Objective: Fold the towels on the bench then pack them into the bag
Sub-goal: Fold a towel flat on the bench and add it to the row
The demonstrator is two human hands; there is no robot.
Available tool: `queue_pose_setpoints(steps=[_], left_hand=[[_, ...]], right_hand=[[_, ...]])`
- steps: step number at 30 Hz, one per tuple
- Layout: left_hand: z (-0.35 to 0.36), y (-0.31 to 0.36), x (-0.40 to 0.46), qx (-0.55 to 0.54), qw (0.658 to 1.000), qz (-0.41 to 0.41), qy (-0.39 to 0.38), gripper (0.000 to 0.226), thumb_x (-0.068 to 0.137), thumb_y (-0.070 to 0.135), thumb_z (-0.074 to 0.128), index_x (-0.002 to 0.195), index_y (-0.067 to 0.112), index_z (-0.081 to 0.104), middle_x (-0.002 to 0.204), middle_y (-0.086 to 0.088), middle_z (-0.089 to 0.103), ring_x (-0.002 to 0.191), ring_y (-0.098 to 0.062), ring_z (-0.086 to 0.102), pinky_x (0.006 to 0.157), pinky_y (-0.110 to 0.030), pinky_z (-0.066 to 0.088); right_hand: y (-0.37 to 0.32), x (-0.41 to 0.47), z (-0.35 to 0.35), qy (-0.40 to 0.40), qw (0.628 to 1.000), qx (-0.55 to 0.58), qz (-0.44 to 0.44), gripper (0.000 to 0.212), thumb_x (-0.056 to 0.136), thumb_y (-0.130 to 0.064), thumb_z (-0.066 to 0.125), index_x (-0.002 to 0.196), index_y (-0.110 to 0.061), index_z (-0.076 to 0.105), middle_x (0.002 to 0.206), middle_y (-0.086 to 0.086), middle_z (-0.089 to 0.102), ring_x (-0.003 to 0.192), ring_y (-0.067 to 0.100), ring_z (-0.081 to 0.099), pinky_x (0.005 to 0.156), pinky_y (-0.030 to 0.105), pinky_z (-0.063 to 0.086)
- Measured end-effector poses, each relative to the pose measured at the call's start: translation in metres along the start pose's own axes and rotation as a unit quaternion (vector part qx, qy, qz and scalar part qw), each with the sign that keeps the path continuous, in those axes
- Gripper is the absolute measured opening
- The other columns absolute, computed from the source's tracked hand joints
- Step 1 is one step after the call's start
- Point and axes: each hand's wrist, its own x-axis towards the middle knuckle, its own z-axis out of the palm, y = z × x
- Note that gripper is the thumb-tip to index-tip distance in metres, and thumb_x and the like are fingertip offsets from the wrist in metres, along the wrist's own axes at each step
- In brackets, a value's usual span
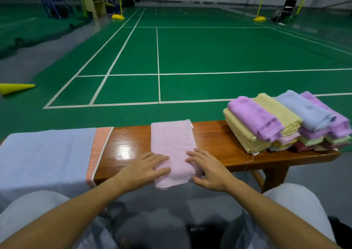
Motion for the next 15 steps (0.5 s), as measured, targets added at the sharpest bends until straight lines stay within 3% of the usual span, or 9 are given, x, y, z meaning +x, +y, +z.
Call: queue_pose_setpoints(steps=[2, 4, 7, 9, 12, 15], left_hand=[[0.0, 0.006, 0.004, -0.004, 0.999, 0.017, 0.046, 0.017, 0.1, 0.019, 0.058, 0.116, 0.021, 0.064, 0.139, -0.012, 0.062, 0.106, -0.03, 0.062, 0.087, -0.034, 0.052], [0.001, 0.008, 0.007, -0.054, 0.995, 0.001, 0.079, 0.013, 0.102, 0.025, 0.061, 0.11, 0.018, 0.067, 0.129, -0.007, 0.068, 0.1, -0.026, 0.064, 0.081, -0.033, 0.053], [-0.012, 0.007, 0.011, -0.214, 0.966, -0.111, 0.093, 0.02, 0.102, 0.035, 0.057, 0.115, 0.024, 0.066, 0.11, 0.005, 0.074, 0.091, -0.015, 0.068, 0.075, -0.035, 0.059], [-0.022, 0.006, 0.015, -0.303, 0.928, -0.19, 0.106, 0.021, 0.103, 0.045, 0.052, 0.114, 0.028, 0.06, 0.097, 0.01, 0.073, 0.076, -0.009, 0.066, 0.062, -0.034, 0.056], [-0.033, 0.003, 0.022, -0.388, 0.874, -0.252, 0.145, 0.028, 0.103, 0.05, 0.052, 0.109, 0.025, 0.06, 0.092, 0.012, 0.07, 0.078, -0.012, 0.068, 0.059, -0.028, 0.056], [-0.041, -0.002, 0.025, -0.452, 0.832, -0.294, 0.132, 0.019, 0.104, 0.04, 0.058, 0.109, 0.022, 0.062, 0.093, 0.012, 0.073, 0.086, -0.014, 0.073, 0.066, -0.027, 0.06]], right_hand=[[-0.001, 0.001, -0.001, 0.006, 1.0, 0.004, 0.0, 0.06, 0.093, -0.063, 0.057, 0.147, -0.039, 0.048, 0.166, -0.018, 0.031, 0.156, 0.005, 0.016, 0.125, 0.041, 0.031], [-0.003, -0.001, -0.002, 0.003, 1.0, -0.005, -0.005, 0.067, 0.091, -0.07, 0.055, 0.148, -0.037, 0.047, 0.167, -0.014, 0.029, 0.157, 0.008, 0.015, 0.125, 0.046, 0.03], [-0.012, -0.002, 0.0, -0.013, 0.999, -0.032, -0.013, 0.089, 0.083, -0.089, 0.049, 0.153, -0.033, 0.039, 0.17, -0.004, 0.021, 0.159, 0.02, 0.009, 0.128, 0.048, 0.02], [-0.019, 0.001, 0.006, -0.005, 0.998, -0.059, -0.017, 0.098, 0.078, -0.093, 0.048, 0.153, -0.032, 0.036, 0.17, 0.0, 0.019, 0.158, 0.025, 0.01, 0.127, 0.047, 0.015], [-0.025, 0.008, 0.013, 0.051, 0.996, -0.073, -0.019, 0.079, 0.081, -0.062, 0.075, 0.144, -0.022, 0.047, 0.159, 0.003, 0.04, 0.147, 0.024, 0.035, 0.121, 0.047, 0.037], [-0.018, 0.009, 0.006, 0.128, 0.992, -0.003, -0.003, 0.048, 0.083, -0.033, 0.081, 0.127, -0.018, 0.066, 0.134, -0.002, 0.064, 0.122, 0.016, 0.059, 0.097, 0.04, 0.056]])
